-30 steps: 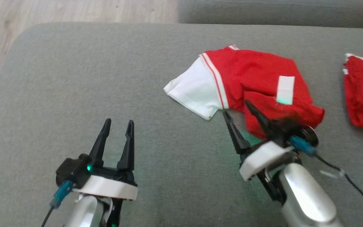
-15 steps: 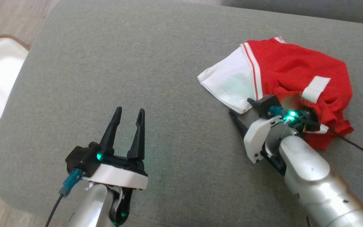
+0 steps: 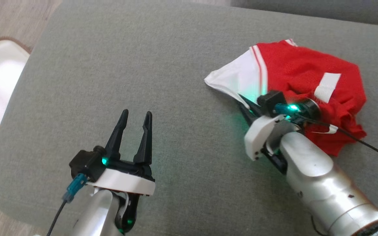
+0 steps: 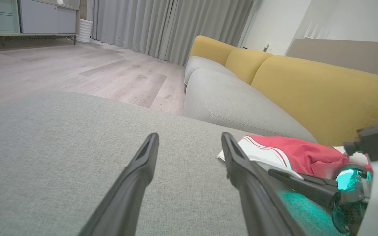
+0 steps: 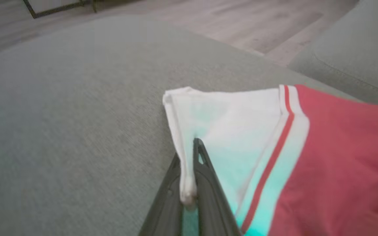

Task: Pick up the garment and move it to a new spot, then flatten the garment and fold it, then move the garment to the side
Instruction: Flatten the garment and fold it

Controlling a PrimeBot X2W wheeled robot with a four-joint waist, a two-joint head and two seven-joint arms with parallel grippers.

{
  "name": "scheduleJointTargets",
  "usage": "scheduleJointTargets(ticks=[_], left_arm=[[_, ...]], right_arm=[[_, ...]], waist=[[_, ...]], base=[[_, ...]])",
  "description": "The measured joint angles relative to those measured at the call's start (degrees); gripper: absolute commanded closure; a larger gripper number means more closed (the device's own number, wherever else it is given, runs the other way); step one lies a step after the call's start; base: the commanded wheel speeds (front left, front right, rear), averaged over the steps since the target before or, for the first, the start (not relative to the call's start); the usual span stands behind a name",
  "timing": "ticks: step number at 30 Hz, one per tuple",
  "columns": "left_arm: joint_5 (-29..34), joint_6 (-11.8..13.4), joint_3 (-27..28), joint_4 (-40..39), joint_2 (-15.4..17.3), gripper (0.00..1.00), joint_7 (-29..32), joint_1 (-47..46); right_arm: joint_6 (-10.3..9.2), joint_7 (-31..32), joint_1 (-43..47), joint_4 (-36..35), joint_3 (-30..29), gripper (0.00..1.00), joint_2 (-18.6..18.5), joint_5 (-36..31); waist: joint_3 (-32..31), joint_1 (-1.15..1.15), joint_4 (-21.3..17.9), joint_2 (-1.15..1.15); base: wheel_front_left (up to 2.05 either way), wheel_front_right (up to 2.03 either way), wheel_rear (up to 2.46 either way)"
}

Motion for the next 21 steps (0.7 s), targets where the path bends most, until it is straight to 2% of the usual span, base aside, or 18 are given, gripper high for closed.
scheduleJointTargets(ticks=[6,11,14,17,21], left_arm=[[0.00,-0.41,0.04,0.37,-0.02,0.00,0.00,0.26],[0.00,-0.41,0.54,0.42,-0.03,0.00,0.00,0.98],[0.00,-0.41,1.01,0.38,-0.02,0.00,0.00,2.23],[0.00,-0.41,1.16,0.32,-0.02,0.00,0.00,2.99],[0.00,-0.41,1.08,-0.21,-0.01,0.00,-0.01,2.99]], right_arm=[[0.00,-3.12,-2.44,-11.12,8.53,1.00,0.31,10.33],[0.00,-4.46,-7.56,-20.27,10.69,1.00,0.42,17.00],[0.00,-4.17,-9.40,-23.81,9.42,1.00,0.43,20.37],[0.00,-2.40,-10.73,-24.99,5.49,1.00,0.25,22.62],[0.00,0.86,-13.23,-23.37,-1.82,1.00,-3.46,24.84]], waist=[[-2.56,-0.01,-1.53,0.00],[-4.75,-0.01,-2.27,0.00],[-5.69,-0.01,-2.45,0.00],[-6.00,-0.01,-2.35,0.00],[-5.47,-0.01,-1.54,0.00]], base=[[0.00,0.00,0.00],[0.00,0.00,0.00],[0.00,0.00,0.00],[0.00,0.00,0.00],[0.00,0.00,0.00]])
